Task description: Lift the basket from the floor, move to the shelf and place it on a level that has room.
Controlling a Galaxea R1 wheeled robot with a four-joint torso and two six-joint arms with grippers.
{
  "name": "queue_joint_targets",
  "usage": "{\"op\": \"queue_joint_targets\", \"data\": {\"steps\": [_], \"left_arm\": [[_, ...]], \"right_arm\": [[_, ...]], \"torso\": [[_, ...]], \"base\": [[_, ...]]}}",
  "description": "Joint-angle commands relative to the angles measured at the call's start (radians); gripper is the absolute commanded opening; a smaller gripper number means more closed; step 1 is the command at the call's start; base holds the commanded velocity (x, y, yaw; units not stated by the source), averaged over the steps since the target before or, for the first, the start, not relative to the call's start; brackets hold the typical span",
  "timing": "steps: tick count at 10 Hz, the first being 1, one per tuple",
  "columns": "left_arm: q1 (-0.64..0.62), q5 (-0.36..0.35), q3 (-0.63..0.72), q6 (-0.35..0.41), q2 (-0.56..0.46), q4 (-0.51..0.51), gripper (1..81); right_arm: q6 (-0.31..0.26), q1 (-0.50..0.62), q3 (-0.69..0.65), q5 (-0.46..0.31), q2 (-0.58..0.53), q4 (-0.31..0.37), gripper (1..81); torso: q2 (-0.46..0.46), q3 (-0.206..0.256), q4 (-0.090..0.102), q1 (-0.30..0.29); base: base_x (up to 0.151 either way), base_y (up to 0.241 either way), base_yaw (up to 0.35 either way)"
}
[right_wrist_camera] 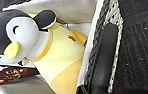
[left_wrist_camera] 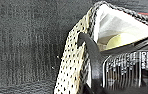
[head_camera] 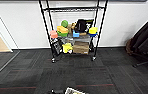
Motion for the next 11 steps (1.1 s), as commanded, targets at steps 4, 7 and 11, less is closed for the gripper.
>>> {"op": "queue_joint_targets", "data": {"steps": [4,7,11], "left_arm": [[-0.092,0.06,0.023,-0.017,-0.011,-0.02,1.0],[-0.058,0.05,0.126,-0.014,-0.087,-0.158,1.0],[-0.026,-0.128,0.439,-0.022,-0.252,-0.166,1.0]], "right_arm": [[-0.001,0.126,0.029,-0.055,-0.004,0.058,1.0],[0.001,0.152,0.049,-0.055,-0.025,0.135,1.0],[-0.001,0.208,0.141,-0.053,-0.084,0.257,1.0]], "torso": [[0.0,0.0,0.0,0.0],[0.0,0.0,0.0,0.0],[0.0,0.0,0.0,0.0]], "base": [[0.0,0.0,0.0],[0.0,0.0,0.0],[0.0,0.0,0.0]]}}
